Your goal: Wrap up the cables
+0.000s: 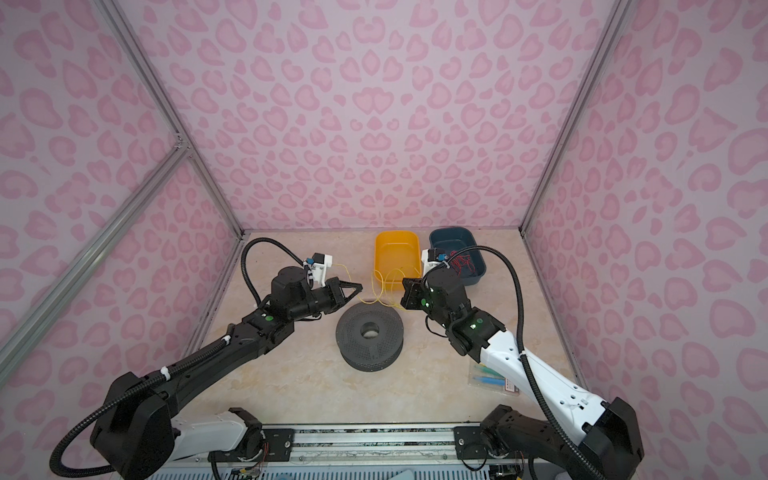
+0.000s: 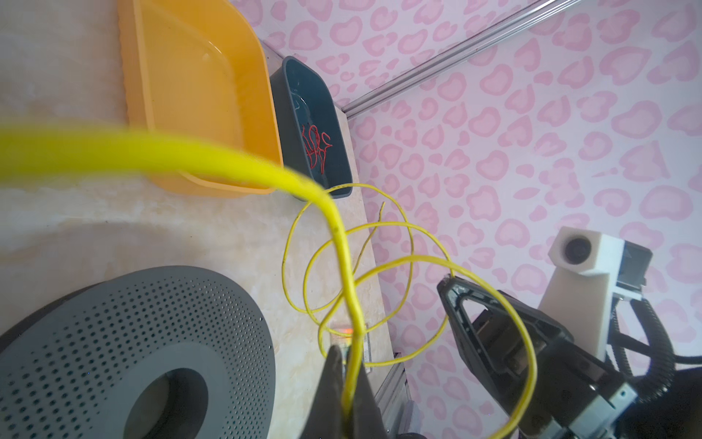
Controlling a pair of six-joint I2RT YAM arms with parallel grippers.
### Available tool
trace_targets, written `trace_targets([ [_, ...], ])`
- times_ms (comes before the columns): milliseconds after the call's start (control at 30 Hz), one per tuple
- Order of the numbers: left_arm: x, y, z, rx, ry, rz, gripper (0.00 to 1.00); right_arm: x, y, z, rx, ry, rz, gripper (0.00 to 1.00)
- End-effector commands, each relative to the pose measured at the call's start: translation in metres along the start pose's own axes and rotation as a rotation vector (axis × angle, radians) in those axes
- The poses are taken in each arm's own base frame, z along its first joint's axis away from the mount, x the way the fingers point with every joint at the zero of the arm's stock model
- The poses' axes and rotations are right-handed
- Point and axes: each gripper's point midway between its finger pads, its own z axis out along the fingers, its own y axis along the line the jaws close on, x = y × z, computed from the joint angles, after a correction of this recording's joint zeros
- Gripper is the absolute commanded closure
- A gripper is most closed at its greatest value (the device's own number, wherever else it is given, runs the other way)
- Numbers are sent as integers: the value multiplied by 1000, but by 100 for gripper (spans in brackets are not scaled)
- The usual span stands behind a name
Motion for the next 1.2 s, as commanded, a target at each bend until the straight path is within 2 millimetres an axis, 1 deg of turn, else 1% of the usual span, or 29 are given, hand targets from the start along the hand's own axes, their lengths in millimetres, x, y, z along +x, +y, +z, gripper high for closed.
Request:
trace_targets([
  [0,-4,-1,-5,-3,-19,35,96,-8,-16,-1,50,-43,-6,100],
  [67,-6,2,-9,-22,-15,39,96,-9,-32,0,82,-47,4,100],
  [167,-8,0,-16,-20,-16,63,96,-13,-61,0,135,-62,46,100],
  [233,-8,1,-21,-29,-14,89,96,-21,-76,-2,153,-83,77,100],
  [333,-8,10,-31,-79,-18,130,96,-39,-94,-10,181,-129,106,100],
  [467,-10,25,-43,-147,-32,156,96,-61,-106,-18,189,-175,135,100],
  [567,-15,40,-52,-226,-52,157,96,-70,-109,-21,186,-196,145,100],
  [667,-22,53,-64,-319,-90,169,96,-72,-116,-23,202,-203,150,100],
  [733,-27,56,-73,-362,-118,182,96,-73,-125,-25,216,-205,181,100],
  [900,-35,53,-90,-420,-156,234,96,-73,-147,-35,255,-244,235,100],
  [1000,-34,56,-96,-445,-159,250,96,-75,-159,-43,275,-275,262,100],
  [1167,-30,69,-105,-500,-164,260,96,-80,-175,-52,294,-314,313,100],
])
